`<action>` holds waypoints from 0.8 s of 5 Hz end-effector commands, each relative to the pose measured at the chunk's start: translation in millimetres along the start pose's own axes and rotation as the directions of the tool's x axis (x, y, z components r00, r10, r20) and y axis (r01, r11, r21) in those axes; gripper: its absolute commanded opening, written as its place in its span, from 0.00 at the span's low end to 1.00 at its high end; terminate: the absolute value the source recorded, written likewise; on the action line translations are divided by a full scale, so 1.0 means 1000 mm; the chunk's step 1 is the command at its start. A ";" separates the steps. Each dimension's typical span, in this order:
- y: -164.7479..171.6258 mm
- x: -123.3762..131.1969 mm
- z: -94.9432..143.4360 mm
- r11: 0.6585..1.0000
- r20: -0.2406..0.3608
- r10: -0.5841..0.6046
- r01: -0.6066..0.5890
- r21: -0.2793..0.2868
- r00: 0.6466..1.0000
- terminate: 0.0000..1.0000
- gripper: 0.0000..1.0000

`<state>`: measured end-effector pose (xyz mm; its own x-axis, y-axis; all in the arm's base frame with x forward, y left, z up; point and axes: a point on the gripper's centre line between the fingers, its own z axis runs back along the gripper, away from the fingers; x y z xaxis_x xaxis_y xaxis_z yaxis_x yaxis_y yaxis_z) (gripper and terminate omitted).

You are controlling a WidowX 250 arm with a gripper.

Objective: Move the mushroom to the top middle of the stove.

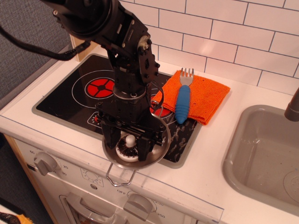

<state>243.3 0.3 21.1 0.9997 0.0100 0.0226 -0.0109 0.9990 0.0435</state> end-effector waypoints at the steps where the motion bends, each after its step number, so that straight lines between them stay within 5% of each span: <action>1: 0.004 0.002 0.005 1.000 0.025 0.010 -0.010 -0.008 1.000 0.00 0.00; 4: 0.027 0.041 0.068 0.996 0.173 0.073 -0.064 -0.055 0.982 0.00 0.00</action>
<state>282.9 26.3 78.5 0.9837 0.0804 0.1607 -0.0795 0.9968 -0.0120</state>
